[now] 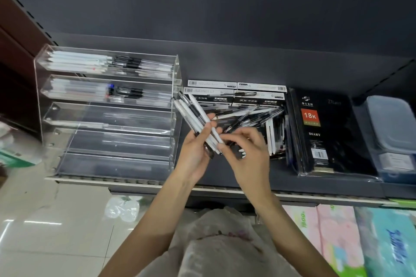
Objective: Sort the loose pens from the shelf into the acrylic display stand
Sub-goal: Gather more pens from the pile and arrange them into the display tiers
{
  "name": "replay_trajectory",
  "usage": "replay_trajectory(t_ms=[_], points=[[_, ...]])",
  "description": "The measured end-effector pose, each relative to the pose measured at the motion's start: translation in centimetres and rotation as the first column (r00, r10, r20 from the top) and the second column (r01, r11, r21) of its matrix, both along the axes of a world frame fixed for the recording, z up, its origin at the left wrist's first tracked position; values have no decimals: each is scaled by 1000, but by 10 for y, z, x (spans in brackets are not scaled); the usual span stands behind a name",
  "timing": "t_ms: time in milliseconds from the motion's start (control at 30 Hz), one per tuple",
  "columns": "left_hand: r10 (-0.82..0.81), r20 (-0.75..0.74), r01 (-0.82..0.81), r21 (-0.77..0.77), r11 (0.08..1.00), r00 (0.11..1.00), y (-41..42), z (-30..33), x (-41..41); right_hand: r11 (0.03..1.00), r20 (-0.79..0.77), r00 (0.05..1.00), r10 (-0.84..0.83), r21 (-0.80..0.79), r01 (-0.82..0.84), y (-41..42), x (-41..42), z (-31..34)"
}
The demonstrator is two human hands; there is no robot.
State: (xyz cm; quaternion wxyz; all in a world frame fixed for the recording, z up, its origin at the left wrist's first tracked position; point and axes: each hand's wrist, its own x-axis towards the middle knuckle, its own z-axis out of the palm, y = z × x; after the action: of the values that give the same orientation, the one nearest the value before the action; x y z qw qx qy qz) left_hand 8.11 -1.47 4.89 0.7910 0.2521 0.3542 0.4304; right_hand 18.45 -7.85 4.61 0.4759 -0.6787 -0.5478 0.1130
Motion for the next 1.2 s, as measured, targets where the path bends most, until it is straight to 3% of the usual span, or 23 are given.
replay_trajectory(t_ms=[133, 233, 333, 467, 767, 933, 1067, 1133, 1200], points=[[-146, -296, 181, 94, 979, 944, -6, -4, -6, 992, 142, 982, 124, -5, -125, 21, 15, 37], [-255, -383, 318, 109, 942, 888, -16, -3, -5, 925, 106, 941, 322, -246, -289, 49, 18, 62], [-296, -379, 361, 112, 926, 877, -23, -1, -4, 891, 164, 907, 387, -319, -322, 65, 17, 69], [-289, -359, 356, 136, 925, 888, -19, 5, -6, 929, 191, 919, 345, -210, -305, 61, 24, 78], [-387, -294, 447, 173, 878, 874, -16, 3, -2, 989, -9, 989, 147, -6, -147, 37, 42, 96], [-384, -402, 472, 143, 870, 831, -11, -3, -3, 998, 15, 1000, 8, 60, -8, 21, 39, 104], [-285, -385, 306, -8, 952, 878, -12, -22, -11, 960, -258, 960, -107, 225, 168, 11, 58, 119], [-248, -327, 249, -40, 968, 912, -13, -23, -10, 961, -417, 901, -117, 180, 208, 7, 62, 104], [-207, -258, 200, -52, 978, 944, -13, -17, -6, 975, -608, 784, -123, 74, 210, 3, 56, 75]])
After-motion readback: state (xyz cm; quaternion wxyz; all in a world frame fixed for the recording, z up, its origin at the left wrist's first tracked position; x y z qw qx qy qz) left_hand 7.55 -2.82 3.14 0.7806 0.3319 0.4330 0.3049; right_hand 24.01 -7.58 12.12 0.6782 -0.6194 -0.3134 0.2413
